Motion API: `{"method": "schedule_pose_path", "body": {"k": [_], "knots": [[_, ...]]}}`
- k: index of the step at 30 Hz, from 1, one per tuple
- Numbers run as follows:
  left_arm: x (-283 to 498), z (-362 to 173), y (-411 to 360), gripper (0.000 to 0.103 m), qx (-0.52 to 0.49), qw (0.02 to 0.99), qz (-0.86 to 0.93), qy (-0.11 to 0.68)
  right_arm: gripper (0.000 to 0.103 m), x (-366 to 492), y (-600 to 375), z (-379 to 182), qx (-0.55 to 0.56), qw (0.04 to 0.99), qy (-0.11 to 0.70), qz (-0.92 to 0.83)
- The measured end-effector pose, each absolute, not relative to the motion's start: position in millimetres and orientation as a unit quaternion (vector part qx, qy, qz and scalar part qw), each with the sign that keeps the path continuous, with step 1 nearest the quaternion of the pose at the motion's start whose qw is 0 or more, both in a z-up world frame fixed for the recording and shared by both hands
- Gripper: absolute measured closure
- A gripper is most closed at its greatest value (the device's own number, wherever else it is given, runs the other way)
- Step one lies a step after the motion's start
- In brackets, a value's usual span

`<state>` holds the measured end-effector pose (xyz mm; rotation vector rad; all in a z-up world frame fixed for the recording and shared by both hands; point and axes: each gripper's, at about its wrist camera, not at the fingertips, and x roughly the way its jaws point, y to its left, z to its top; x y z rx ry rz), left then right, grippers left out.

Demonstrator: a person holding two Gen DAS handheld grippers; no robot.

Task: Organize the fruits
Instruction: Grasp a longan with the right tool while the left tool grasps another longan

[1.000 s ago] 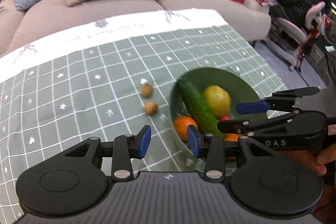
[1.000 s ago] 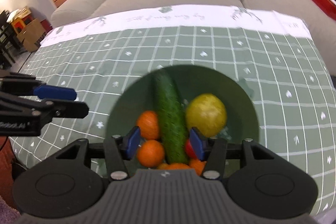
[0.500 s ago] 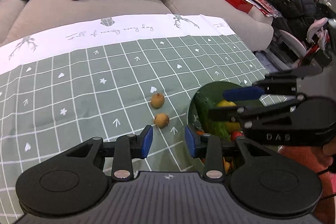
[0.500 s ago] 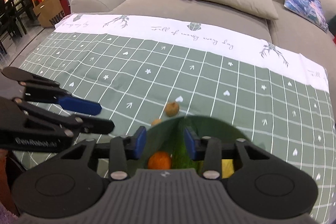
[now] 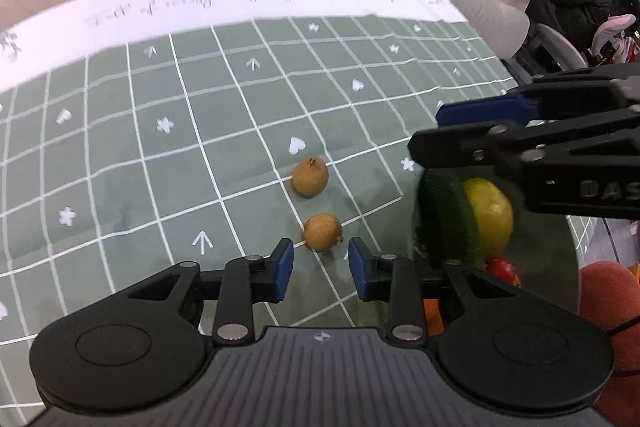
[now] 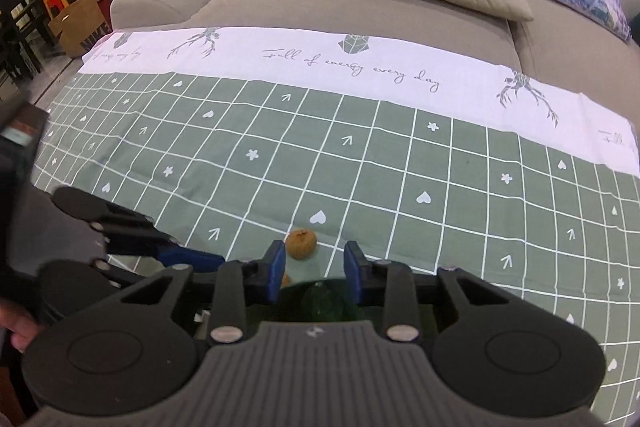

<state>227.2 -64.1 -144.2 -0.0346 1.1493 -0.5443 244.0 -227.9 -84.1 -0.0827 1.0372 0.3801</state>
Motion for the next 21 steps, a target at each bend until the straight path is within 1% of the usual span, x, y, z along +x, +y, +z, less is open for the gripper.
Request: {"method": "schedule_pose_path", "body": {"k": [3, 4, 14, 21], "knots": [[235.4, -154.2, -66.3, 0.067, -0.017, 0.797, -0.26, 0.545, 0.075, 249.1, -229.4, -88.4, -0.03, 0.849, 0.496, 0.181], [237.2, -156.3, -66.2, 0.071, -0.019, 0.795, -0.265, 0.545, 0.075, 250.6, -230.1, -89.8, -0.028, 0.848, 0.497, 0.18], [258.5, -167.4, -53.9, 0.071, -0.047, 0.769, -0.328, 0.546, 0.075, 263.2, -235.7, -100.8, -0.01, 0.842, 0.509, 0.178], [265.2, -171.5, -50.9, 0.071, -0.029, 0.758, -0.359, 0.544, 0.074, 266.2, -234.7, -105.1, -0.009, 0.837, 0.515, 0.183]]}}
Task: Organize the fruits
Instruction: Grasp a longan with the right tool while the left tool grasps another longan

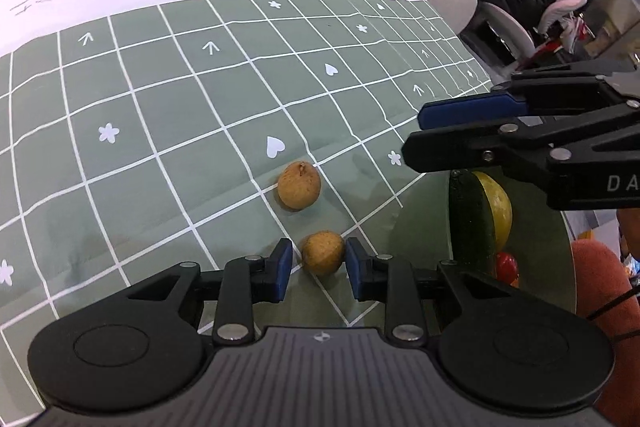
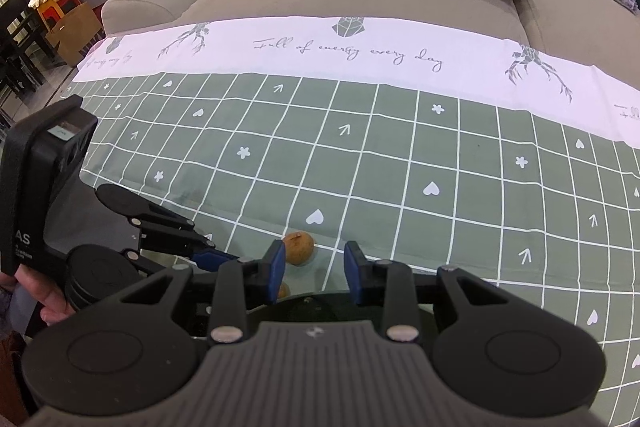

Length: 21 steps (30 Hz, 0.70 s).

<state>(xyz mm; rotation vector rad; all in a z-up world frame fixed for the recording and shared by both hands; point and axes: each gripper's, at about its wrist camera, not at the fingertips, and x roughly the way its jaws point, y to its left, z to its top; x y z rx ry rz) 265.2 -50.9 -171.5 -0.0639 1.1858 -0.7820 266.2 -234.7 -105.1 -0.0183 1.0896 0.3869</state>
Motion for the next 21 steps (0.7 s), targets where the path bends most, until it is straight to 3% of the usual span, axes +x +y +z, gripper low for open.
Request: {"method": "schedule_pose_path", "body": {"k": [3, 11, 21], "knots": [[263.4, -172.7, -55.3, 0.077, -0.026, 0.753, -0.369, 0.545, 0.074, 269.5, -232.6, -108.3, -0.008, 0.834, 0.52, 0.183], [261.1, -177.3, -49.3, 0.077, -0.068, 0.759, -0.344, 0.548, 0.074, 282.0, -219.1, -117.4, -0.023, 0.819, 0.537, 0.203], [237.6, -154.0, -11.0, 0.077, -0.045, 0.813, -0.24, 0.528, 0.074, 297.7, -184.5, -142.8, -0.108, 0.79, 0.56, 0.225]]}}
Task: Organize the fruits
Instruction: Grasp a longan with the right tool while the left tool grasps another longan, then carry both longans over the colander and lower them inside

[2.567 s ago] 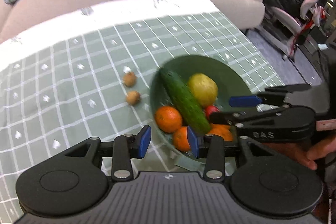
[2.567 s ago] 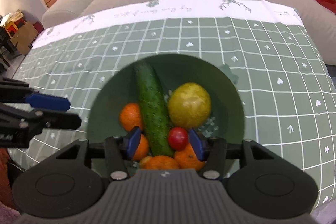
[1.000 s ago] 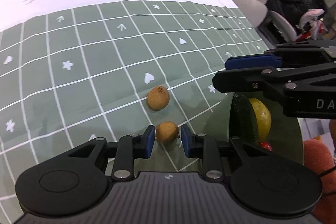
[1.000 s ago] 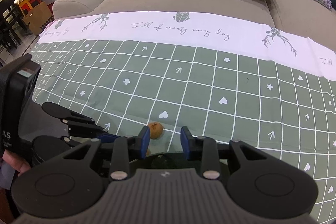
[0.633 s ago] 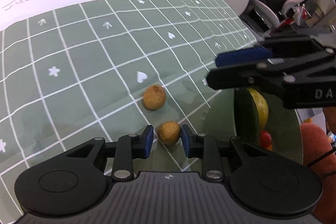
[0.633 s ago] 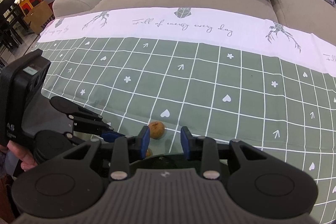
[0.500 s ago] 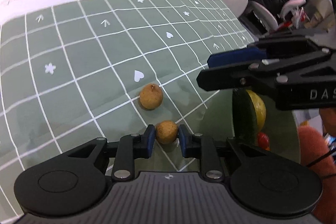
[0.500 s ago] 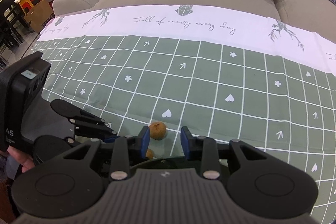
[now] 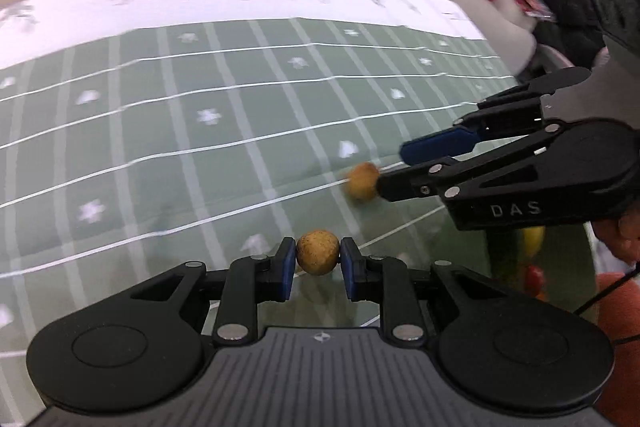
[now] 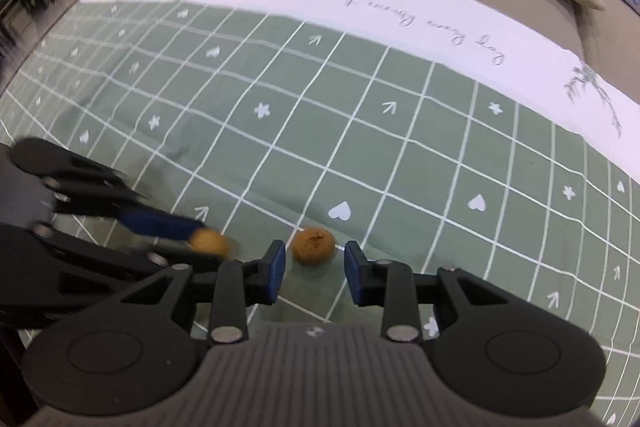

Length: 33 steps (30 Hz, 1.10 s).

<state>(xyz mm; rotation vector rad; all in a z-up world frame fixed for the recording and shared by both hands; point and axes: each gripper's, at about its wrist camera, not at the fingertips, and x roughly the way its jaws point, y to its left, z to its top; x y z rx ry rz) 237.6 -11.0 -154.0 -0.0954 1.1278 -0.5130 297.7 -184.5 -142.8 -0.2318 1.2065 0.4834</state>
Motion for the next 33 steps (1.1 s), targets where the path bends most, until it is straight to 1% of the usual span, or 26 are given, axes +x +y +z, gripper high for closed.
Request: {"method": "schedule_pose_path", "body": {"k": [8, 11, 13, 16, 20, 27, 33], "knots": [[223.1, -158.2, 11.4, 0.077, -0.025, 0.823, -0.175, 0.539, 0.074, 307.6, -174.5, -160.6, -0.122, 0.778, 0.577, 0.218], [219.6, -159.4, 11.7, 0.077, -0.023, 0.826, -0.169, 0.537, 0.076, 309.3, -173.1, -163.9, -0.123, 0.776, 0.58, 0.214], [217.9, -159.9, 8.3, 0.076, -0.02, 0.825, -0.169, 0.539, 0.079, 309.2, -173.3, -165.4, -0.128, 0.776, 0.582, 0.209], [216.3, -163.7, 6.1, 0.075, -0.011, 0.823, -0.17, 0.542, 0.079, 308.9, -173.0, -165.7, -0.129, 0.777, 0.58, 0.208], [214.1, -163.6, 9.2, 0.076, -0.017, 0.825, -0.166, 0.54, 0.079, 308.4, -173.4, -165.2, -0.123, 0.779, 0.58, 0.202], [204.4, -149.1, 8.2, 0.076, -0.017, 0.837, -0.139, 0.528, 0.08, 294.3, -172.4, -140.8, -0.11, 0.797, 0.555, 0.21], [184.1, -114.1, 14.1, 0.076, -0.017, 0.86, -0.106, 0.499, 0.08, 264.1, -169.3, -107.5, -0.093, 0.823, 0.519, 0.213]]}}
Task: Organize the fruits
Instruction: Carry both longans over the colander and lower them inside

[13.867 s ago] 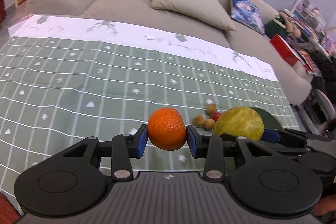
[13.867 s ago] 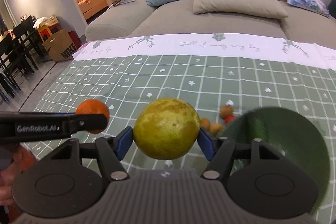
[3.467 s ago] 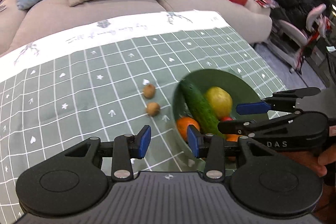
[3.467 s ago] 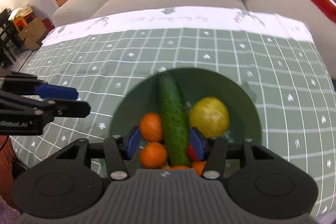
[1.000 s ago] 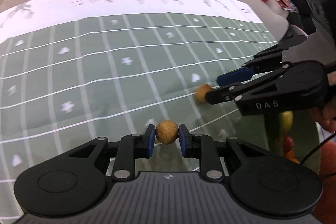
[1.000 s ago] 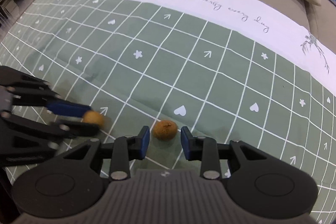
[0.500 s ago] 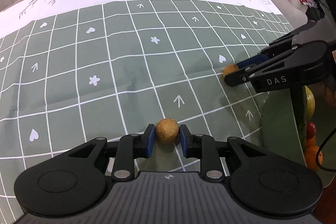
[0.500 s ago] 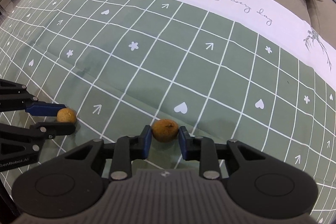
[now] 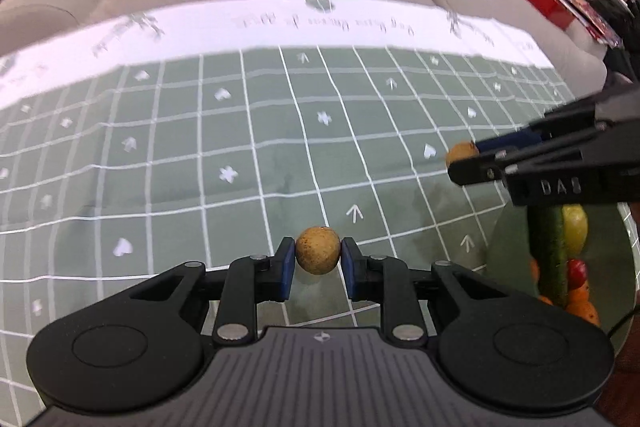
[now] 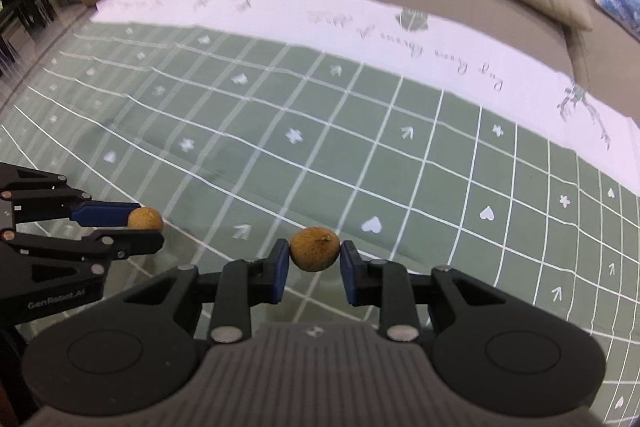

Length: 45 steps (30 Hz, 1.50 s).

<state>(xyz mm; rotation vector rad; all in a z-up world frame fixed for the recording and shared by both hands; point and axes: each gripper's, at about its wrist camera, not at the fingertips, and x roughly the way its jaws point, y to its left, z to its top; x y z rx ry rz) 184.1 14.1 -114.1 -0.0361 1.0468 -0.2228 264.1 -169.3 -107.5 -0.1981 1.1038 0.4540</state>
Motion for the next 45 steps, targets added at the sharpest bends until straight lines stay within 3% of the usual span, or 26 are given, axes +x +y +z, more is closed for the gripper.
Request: {"method": "schedule_pose_path", "body": {"k": [11, 27, 45], "knots": [[132.9, -69.3, 12.3, 0.077, -0.014, 0.88, -0.085, 0.467, 0.08, 169.7, -175.1, -64.4, -0.03, 0.858, 0.465, 0.215], [68.5, -49.8, -34.7, 0.076, 0.008, 0.891, -0.129, 0.436, 0.08, 54.9, -220.1, -66.8, 0.018, 0.875, 0.446, 0.185], [70.2, -60.3, -107.3, 0.076, 0.007, 0.871, -0.206, 0.446, 0.079, 26.3, -292.1, -69.6, 0.063, 0.887, 0.442, 0.119]]}}
